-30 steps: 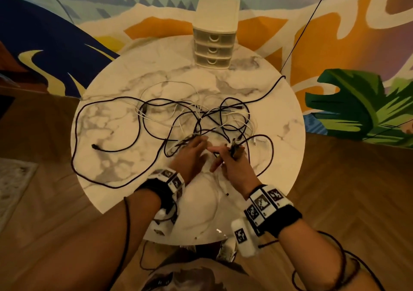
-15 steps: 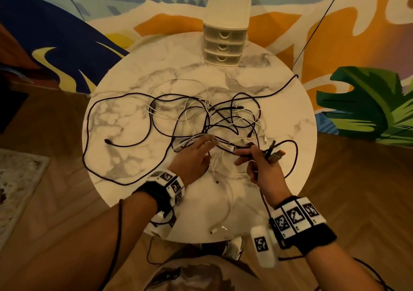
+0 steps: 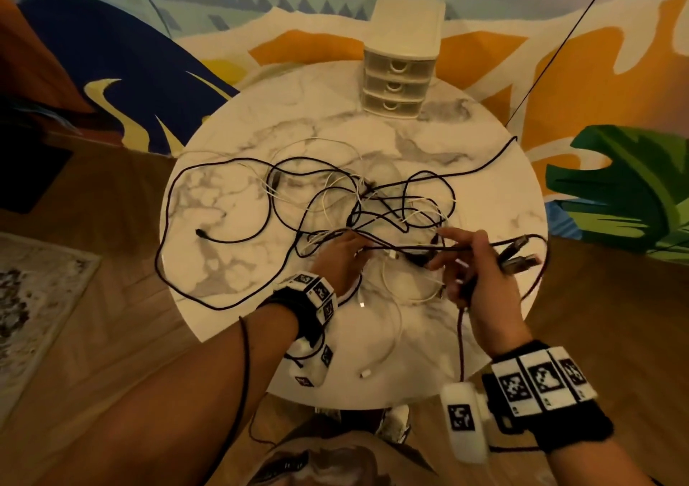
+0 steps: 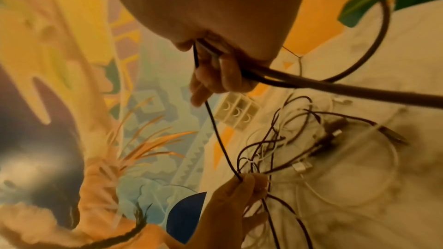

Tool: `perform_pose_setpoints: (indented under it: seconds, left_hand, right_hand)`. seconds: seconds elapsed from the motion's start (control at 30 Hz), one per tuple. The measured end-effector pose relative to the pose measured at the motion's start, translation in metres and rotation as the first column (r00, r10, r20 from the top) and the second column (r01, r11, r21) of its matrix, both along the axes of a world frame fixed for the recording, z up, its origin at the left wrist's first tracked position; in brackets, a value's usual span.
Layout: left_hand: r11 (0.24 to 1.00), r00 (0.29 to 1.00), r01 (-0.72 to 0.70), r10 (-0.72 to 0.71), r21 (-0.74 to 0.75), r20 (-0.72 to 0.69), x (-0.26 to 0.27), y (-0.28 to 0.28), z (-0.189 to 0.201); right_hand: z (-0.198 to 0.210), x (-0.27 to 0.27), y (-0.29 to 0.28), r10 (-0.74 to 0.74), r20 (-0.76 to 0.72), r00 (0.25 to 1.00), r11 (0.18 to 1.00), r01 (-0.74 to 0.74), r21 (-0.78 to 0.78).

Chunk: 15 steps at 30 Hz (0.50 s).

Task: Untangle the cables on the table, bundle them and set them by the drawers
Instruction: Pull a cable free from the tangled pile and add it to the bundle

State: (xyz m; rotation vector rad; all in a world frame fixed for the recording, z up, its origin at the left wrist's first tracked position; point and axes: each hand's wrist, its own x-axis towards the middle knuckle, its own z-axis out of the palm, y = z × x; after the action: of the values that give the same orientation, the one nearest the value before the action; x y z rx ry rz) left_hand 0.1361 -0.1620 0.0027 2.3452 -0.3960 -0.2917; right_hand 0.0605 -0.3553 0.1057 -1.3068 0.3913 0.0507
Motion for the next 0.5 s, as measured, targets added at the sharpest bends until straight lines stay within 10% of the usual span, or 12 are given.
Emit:
perform_pose_setpoints:
  seconds: [0.33, 0.5]
  left_hand:
    - [0.932, 0.957, 0.262, -0.284, 0.25, 0.052, -0.039, -0.017, 0.015]
    - [0.981, 0.985, 0.136, -0.15, 0.14, 0.09, -0.02, 0.003, 0.01]
  right_hand:
    - [-0.036, 0.001, 0.019, 0.187, -0.252, 0.95, 0.982, -0.181, 0.049]
    - [-0.02, -0.002, 0.021, 0.108, -0.132, 0.985, 0.994, -0.107, 0.013]
